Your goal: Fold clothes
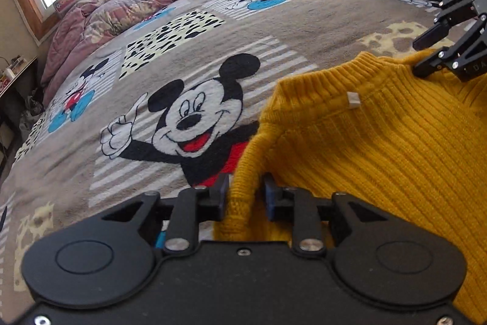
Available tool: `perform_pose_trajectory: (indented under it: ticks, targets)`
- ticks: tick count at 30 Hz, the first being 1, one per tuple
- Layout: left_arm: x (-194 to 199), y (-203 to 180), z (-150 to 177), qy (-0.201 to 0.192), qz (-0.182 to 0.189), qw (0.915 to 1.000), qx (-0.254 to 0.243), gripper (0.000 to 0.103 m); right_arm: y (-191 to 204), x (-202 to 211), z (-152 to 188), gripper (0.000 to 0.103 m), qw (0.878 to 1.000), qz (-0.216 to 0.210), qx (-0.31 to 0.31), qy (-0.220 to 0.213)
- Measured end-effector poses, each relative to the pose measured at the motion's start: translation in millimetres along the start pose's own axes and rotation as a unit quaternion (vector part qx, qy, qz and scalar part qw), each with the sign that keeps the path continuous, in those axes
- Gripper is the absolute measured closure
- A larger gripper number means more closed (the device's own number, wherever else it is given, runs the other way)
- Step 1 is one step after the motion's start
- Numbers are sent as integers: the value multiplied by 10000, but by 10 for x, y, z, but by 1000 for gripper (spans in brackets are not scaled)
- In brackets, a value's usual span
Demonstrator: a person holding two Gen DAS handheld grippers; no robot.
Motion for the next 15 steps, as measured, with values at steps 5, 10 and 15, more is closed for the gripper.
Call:
perform_pose_trajectory:
  ticks: [5, 10, 15]
  targets:
    - [77, 205, 63, 102, -150, 9991, 374, 35, -338, 136, 3, 27, 9977, 112, -641, -196]
    - [314, 299, 168, 33, -141, 9969, 772, 36, -795, 490, 205, 26, 9822, 136, -1824, -425]
    - [798, 382, 345, -205, -44, 9883, 1510, 36, -1014, 914, 707, 26, 9512, -217, -3029, -544]
Point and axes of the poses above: each gripper's, at about its wrist camera, not at the fingertips, and x roughly against the way its jaws point, y to its left, z to its underside, the point moved 5 cm from there along -x, roughly the way its jaws point, and after that the axes turned 8 degrees about -x, right-handed, at the moved point
